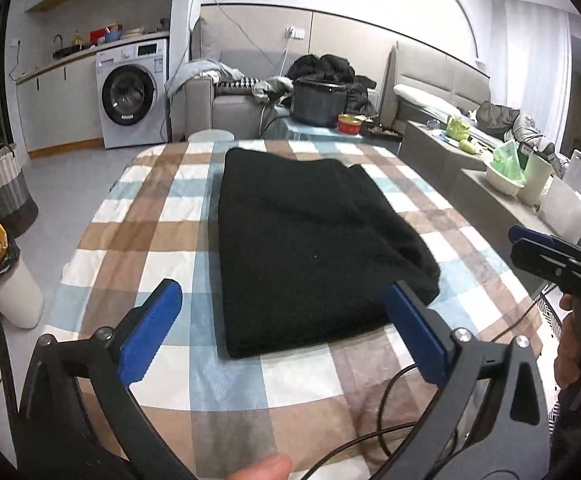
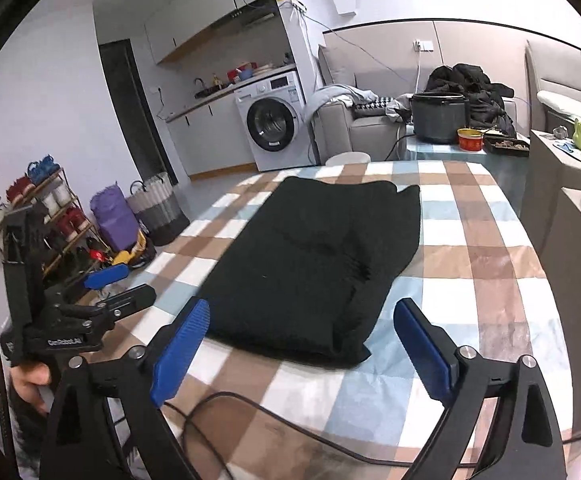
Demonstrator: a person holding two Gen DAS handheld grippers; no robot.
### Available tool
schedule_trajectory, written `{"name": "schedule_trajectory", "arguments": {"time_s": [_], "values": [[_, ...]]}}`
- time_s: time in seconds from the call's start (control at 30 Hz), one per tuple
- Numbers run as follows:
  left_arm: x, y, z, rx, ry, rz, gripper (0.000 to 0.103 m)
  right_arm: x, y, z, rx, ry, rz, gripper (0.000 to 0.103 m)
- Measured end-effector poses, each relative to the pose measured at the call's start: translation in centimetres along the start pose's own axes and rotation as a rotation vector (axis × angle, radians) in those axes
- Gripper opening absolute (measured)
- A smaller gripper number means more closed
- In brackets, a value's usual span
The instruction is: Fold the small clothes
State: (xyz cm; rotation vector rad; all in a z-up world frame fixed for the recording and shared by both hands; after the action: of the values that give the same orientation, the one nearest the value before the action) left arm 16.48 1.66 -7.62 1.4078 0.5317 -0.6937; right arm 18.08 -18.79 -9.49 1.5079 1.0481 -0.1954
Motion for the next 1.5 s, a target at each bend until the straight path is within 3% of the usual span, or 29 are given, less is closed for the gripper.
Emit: {"name": "schedule_trajectory", "arguments": {"time_s": [0.23, 0.5, 1.5], "values": [[-3.6, -0.6, 0.3, -0.003, -0.004, 0.041, 0.102, -3.3, -0.8, -2.1, -0.034, -0.011, 0.019, 0.101], [-5.4, -1.6, -0.1, -0.032, -0.003, 0.067, 0.102, -4.1, -2.2, -3.0, -0.073, -0.041, 0.019, 0.103], [-4.9, -1.5, -1.0, -0.043, 0.044, 0.093, 0.102, -3.4, -2.1, -1.6, -0.042, -0.043, 0.058, 0.103]]}}
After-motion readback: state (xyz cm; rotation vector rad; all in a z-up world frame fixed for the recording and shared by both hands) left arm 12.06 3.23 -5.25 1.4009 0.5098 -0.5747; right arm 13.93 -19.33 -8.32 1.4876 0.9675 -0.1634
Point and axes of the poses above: each gripper's, at about its wrist camera, not at the fingertips, and x roughly the way its jaws point, z to its right, y to its top, the point moved 10 cm from there along x, roughly the way its jaws point, and after that the axes turned 10 degrees about -z, right-handed, at the moved point
